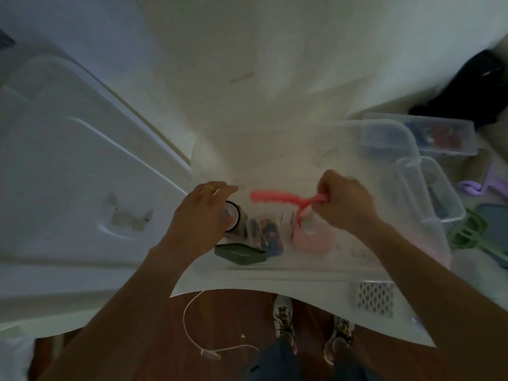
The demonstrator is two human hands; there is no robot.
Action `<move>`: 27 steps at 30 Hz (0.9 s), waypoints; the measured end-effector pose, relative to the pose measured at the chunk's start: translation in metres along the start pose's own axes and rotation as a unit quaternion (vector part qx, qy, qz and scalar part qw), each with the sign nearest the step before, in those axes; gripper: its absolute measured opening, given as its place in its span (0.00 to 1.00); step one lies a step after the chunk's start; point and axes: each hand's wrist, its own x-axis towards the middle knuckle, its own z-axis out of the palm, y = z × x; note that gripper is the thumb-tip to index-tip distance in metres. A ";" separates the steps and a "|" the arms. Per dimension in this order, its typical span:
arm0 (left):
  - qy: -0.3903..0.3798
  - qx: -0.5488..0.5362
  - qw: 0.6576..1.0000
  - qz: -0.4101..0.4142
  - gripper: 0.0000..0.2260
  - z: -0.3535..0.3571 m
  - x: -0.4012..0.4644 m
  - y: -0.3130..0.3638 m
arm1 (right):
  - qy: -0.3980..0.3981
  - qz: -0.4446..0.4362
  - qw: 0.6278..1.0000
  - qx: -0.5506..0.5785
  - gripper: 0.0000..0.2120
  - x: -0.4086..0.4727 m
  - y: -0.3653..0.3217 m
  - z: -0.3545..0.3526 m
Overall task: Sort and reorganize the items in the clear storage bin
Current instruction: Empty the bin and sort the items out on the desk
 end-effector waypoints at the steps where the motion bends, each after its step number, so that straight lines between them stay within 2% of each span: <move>1: 0.000 -0.008 1.000 0.004 0.24 0.000 0.001 0.001 | 0.041 0.019 0.998 0.044 0.10 -0.008 0.007 -0.018; 4: -0.016 -0.027 0.999 0.016 0.24 -0.003 0.009 0.011 | 0.096 0.058 0.977 0.181 0.08 -0.037 0.030 -0.071; 8: -0.025 -0.039 0.998 0.053 0.23 -0.008 0.030 0.049 | 0.157 0.138 0.914 0.347 0.06 -0.081 0.067 -0.117; 11: -0.035 -0.043 0.995 0.084 0.22 -0.011 0.045 0.093 | 0.201 0.214 0.843 0.451 0.04 -0.111 0.097 -0.130; 14: -0.032 -0.086 0.990 0.109 0.20 -0.006 0.049 0.149 | 0.253 0.313 0.752 0.521 0.07 -0.135 0.147 -0.131; 16: -0.032 -0.102 0.986 0.127 0.19 0.000 0.046 0.191 | 0.273 0.355 0.711 0.541 0.09 -0.143 0.181 -0.125; 18: -0.034 -0.099 0.985 0.140 0.19 0.007 0.043 0.237 | 0.258 0.385 0.704 0.538 0.10 -0.148 0.209 -0.117; 21: -0.041 -0.087 0.986 0.140 0.20 0.022 0.044 0.299 | 0.200 0.427 0.699 0.537 0.06 -0.143 0.241 -0.099; 23: -0.004 -0.063 0.989 0.133 0.20 0.032 0.046 0.325 | 0.174 0.458 0.698 0.522 0.05 -0.133 0.255 -0.088; 25: 0.048 -0.018 0.988 0.145 0.22 0.045 0.046 0.343 | 0.165 0.483 0.693 0.509 0.10 -0.122 0.266 -0.080; 27: 0.049 0.029 0.980 0.192 0.22 0.057 0.042 0.362 | 0.156 0.479 0.705 0.498 0.15 -0.111 0.275 -0.070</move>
